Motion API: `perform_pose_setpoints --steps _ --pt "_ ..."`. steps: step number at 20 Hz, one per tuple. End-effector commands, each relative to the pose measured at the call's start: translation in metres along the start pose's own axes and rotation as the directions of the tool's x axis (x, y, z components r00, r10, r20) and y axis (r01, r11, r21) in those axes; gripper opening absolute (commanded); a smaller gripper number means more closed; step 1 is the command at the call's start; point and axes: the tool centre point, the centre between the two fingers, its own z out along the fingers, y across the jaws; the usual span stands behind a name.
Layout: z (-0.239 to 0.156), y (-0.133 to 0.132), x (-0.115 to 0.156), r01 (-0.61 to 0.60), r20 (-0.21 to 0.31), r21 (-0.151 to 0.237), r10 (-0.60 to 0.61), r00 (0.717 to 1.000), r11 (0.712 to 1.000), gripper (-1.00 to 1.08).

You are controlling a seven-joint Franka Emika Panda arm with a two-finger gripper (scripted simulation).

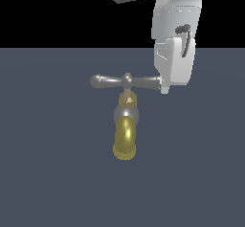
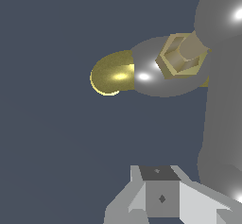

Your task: Turn on the faucet by rotating a designated handle.

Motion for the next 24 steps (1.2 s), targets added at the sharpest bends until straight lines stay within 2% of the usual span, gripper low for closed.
perform_pose_setpoints --steps 1,24 --pt "0.0 0.007 -0.001 0.0 0.0 0.0 0.0 1.0 1.0 -1.0" --pt "0.0 0.069 -0.009 0.002 -0.001 0.0 -0.002 1.0 1.0 -1.0"
